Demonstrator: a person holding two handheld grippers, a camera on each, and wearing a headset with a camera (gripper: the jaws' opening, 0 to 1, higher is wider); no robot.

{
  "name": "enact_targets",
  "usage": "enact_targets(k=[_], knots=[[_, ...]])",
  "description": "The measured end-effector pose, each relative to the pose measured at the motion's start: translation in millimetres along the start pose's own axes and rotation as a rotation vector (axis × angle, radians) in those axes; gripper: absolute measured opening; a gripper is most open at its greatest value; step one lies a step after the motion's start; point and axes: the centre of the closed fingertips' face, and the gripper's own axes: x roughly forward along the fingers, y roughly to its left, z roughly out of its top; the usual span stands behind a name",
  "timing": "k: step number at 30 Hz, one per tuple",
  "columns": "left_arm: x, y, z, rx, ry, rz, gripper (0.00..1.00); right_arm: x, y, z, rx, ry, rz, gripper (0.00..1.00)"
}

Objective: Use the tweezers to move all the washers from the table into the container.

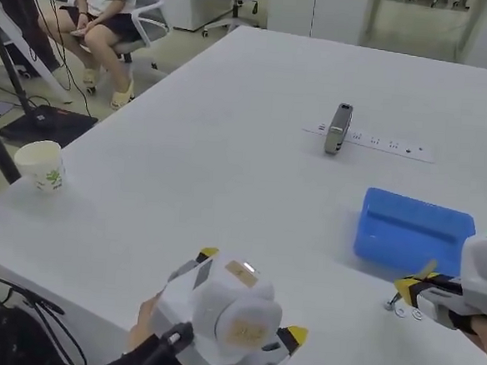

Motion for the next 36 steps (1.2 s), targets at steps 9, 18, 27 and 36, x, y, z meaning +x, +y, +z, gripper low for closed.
enact_targets(k=[9, 18, 27, 36], knots=[[-0.8, 1.2, 3.7, -0.012, -0.022, 0.002, 0.9, -8.2, -0.4, 20.2, -0.025, -0.024, 0.006, 0.02], [-0.8, 1.1, 3.7, -0.009, -0.021, 0.0, 0.9, -14.4, -8.1, 33.3, -0.048, -0.03, -0.007, 0.02], [-1.2, 1.7, 3.9, -0.011, -0.022, 0.003, 0.9, -18.5, -10.1, 41.4, -0.051, -0.046, -0.011, 0.02], [-1.7, 1.9, 4.2, -0.014, -0.022, 0.008, 0.9, -21.1, -12.7, 49.8, -0.052, -0.063, -0.015, 0.02]])
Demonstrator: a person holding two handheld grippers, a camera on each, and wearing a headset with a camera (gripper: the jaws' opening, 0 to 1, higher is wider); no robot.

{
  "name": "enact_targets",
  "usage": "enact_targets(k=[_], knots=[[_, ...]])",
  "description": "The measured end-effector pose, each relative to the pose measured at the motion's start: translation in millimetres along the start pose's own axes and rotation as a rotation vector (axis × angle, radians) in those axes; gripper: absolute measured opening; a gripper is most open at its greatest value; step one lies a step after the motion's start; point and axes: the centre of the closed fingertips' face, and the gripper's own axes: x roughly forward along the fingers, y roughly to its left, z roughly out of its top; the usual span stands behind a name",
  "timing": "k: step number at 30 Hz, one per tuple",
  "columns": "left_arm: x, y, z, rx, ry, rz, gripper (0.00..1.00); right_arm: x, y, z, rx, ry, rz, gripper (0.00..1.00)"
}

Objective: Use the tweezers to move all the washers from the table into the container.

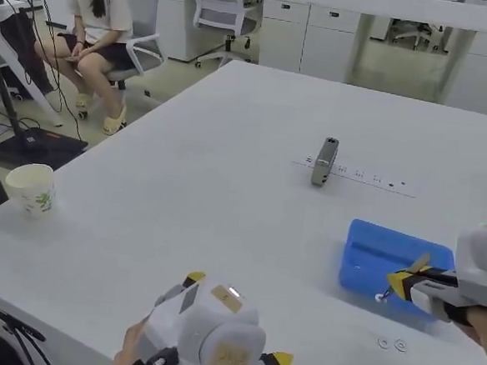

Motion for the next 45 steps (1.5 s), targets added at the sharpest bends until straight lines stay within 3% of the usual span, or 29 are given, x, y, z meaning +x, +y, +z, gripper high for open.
enact_targets(k=[27, 45], knots=[[-0.3, -1.5, -1.2, 0.01, 0.004, -0.003, 0.9, 4.7, -20.6, 21.6, 0.007, -0.039, -0.031, 0.02], [0.3, -6.0, -4.6, 0.032, 0.021, -0.022, 0.9, 26.8, -39.2, 17.7, -0.015, -0.002, -0.051, 0.02]])
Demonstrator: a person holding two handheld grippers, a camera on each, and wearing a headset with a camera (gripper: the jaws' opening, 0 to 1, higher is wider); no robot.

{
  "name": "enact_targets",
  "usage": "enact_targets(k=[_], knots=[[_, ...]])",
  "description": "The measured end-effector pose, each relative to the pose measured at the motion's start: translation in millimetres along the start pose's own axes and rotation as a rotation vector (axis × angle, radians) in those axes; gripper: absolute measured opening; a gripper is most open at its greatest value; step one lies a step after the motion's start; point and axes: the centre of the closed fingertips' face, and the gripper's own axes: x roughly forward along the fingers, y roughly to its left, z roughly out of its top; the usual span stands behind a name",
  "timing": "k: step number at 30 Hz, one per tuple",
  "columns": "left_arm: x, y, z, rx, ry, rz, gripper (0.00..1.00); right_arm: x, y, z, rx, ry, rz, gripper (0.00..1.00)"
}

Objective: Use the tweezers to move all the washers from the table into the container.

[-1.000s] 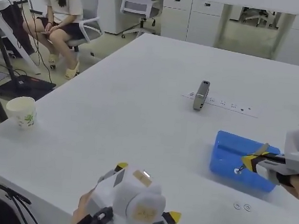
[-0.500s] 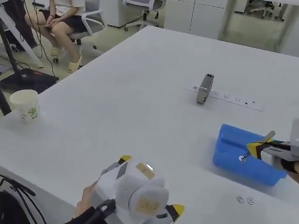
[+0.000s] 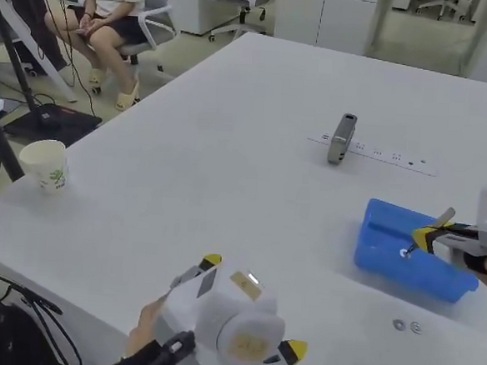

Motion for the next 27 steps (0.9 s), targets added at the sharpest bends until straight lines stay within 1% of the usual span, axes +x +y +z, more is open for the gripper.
enact_targets(k=[9, 21, 25, 27], knots=[[0.7, -0.8, -1.6, 0.003, 0.008, -0.005, 0.9, 17.9, -4.0, -10.1, 0.027, 0.018, 0.002, 0.02], [1.1, -0.7, -2.6, 0.003, 0.016, -0.002, 0.9, 33.1, -9.2, -22.0, 0.013, 0.045, -0.012, 0.02], [0.8, -0.8, -2.6, 0.004, 0.017, -0.002, 0.9, 35.5, -12.0, -24.2, 0.01, 0.047, -0.022, 0.02], [0.6, -0.9, -2.8, 0.004, 0.019, -0.002, 0.9, 37.2, -14.3, -24.8, 0.034, 0.042, -0.022, 0.02]])
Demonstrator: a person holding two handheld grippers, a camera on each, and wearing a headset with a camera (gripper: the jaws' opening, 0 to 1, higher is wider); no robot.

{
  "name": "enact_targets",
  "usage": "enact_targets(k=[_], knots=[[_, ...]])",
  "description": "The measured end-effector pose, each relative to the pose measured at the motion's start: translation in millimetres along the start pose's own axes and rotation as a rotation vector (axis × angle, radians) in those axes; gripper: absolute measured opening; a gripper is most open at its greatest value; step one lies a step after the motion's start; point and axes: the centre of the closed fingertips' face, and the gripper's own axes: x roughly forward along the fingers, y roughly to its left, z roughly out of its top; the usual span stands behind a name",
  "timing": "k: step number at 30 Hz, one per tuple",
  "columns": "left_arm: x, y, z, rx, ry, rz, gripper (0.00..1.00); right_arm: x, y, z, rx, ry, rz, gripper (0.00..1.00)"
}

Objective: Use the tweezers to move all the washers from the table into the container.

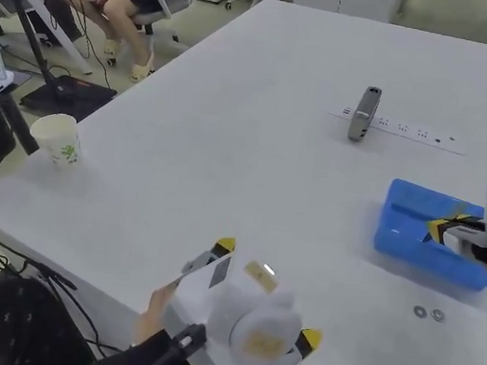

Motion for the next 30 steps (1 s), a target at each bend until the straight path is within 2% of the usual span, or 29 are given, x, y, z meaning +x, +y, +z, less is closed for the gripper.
enact_targets(k=[19, 23, 30], knots=[[-1.2, 1.4, -0.3, 0.001, 0.005, 0.003, 0.9, 5.4, 1.8, -2.9, 0.019, 0.003, -0.001, 0.03], [-0.9, 1.7, -0.5, 0.001, 0.005, 0.002, 0.9, 2.4, -0.9, -1.5, 0.025, 0.006, -0.013, 0.04], [-0.3, 1.9, -0.5, 0.002, 0.005, 0.002, 0.89, -9.2, -2.0, 5.9, 0.049, -0.02, -0.016, 0.04]])
